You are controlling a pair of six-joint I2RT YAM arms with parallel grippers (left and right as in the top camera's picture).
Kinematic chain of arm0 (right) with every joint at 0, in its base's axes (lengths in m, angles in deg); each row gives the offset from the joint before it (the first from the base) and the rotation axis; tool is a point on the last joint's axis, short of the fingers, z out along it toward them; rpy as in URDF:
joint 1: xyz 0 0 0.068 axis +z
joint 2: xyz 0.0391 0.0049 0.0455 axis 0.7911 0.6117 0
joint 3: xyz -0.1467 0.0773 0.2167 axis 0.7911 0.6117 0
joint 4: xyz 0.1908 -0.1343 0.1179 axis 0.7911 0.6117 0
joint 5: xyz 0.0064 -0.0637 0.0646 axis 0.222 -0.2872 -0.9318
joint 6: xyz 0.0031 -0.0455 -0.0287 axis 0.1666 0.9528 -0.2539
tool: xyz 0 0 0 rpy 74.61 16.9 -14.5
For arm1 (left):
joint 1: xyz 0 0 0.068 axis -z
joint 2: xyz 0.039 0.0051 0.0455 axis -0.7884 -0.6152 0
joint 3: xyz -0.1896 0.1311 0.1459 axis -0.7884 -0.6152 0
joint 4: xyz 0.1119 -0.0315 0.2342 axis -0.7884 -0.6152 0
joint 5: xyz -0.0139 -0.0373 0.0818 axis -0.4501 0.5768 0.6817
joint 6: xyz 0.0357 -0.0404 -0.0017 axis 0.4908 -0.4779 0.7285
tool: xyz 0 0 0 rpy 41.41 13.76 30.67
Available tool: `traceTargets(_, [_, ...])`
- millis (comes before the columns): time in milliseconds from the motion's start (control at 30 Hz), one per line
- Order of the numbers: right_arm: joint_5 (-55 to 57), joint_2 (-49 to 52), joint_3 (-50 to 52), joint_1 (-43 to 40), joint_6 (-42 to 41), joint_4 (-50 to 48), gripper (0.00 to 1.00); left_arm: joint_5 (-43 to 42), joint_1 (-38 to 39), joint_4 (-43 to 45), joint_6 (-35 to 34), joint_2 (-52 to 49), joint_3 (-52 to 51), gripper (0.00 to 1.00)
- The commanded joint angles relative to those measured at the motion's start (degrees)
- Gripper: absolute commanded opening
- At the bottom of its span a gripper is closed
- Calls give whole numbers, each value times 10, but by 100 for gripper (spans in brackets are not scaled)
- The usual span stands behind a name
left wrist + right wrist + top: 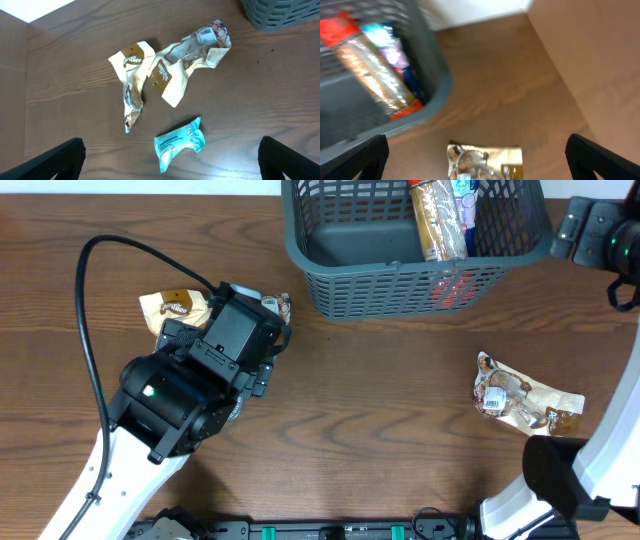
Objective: Pack container
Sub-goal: 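Withdraw the right gripper and move it over the crumpled snack bag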
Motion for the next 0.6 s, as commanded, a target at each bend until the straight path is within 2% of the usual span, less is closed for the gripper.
traceTargets(0, [20, -19, 59, -42, -127, 3, 99, 11, -1, -3, 3, -4, 3, 99])
traceTargets(133, [18, -48, 152, -99, -246, 3, 99, 11, -1, -3, 3, -4, 3, 99])
traceTargets(267, [-44, -86, 248, -160, -322, 3, 99, 11, -1, -3, 3, -4, 3, 99])
traceTargets(367, [-124, -112, 309, -211, -360, 3, 99, 11, -1, -2, 3, -4, 3, 99])
traceTargets(467, [-204, -130, 364, -263, -364, 3, 99, 11, -1, -2, 3, -4, 3, 99])
traceTargets(567, [-234, -149, 433, -310, -389, 3, 99, 11, -1, -2, 3, -4, 3, 99])
